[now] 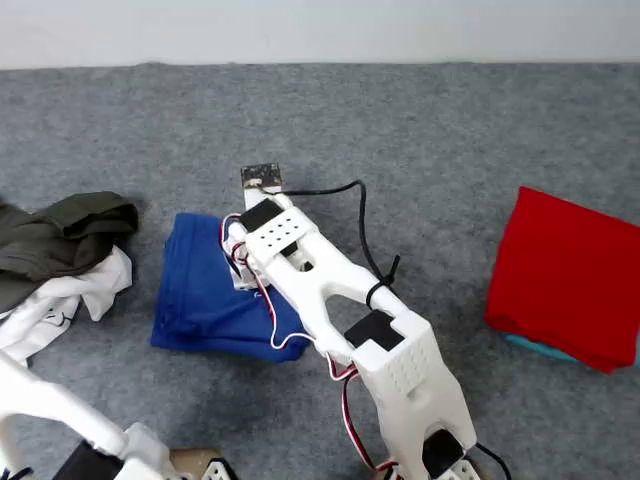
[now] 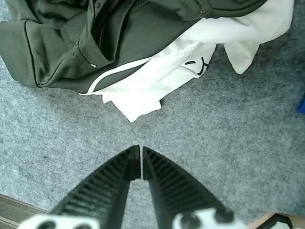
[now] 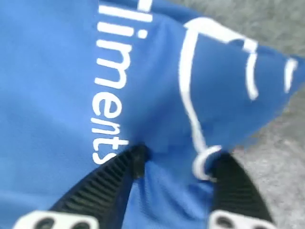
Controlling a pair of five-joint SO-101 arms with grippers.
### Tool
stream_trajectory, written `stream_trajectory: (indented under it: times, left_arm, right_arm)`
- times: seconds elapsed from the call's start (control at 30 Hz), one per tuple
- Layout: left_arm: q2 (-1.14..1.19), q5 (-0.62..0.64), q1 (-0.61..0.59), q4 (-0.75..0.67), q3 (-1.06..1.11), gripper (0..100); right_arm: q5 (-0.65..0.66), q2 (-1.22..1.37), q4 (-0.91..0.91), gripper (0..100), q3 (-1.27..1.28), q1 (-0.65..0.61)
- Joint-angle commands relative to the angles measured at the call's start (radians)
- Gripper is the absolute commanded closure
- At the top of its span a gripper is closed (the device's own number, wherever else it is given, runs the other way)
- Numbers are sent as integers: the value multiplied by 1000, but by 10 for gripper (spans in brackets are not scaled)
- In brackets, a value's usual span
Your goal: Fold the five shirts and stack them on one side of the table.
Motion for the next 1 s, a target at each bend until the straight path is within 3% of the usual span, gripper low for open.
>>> stream_trajectory:
  times: [0.0, 0.07, 0.23, 0.43, 0.67, 0.8, 0.97]
  left_arm:
    - [-28, -6, 6, -14, -4, 975]
    - [-29, -6, 6, -14, -4, 975]
    - [-28, -6, 6, -14, -4, 975]
    - [-29, -6, 3, -14, -4, 975]
    - [-29, -6, 5, -14, -4, 975]
    - [-32, -6, 5, -14, -4, 975]
    - [-28, -6, 5, -14, -4, 975]
  right_arm:
    - [-3, 33, -5, 931, 11, 1]
    - [0, 27, 8, 996, 11, 5]
    - [17, 25, 81, 990, -8, 28]
    - [190, -53, 297, 989, -43, 61]
    - [338, -189, 461, 989, -41, 199]
    - [597, -209, 476, 989, -43, 358]
    - [1137, -160, 341, 990, -46, 547]
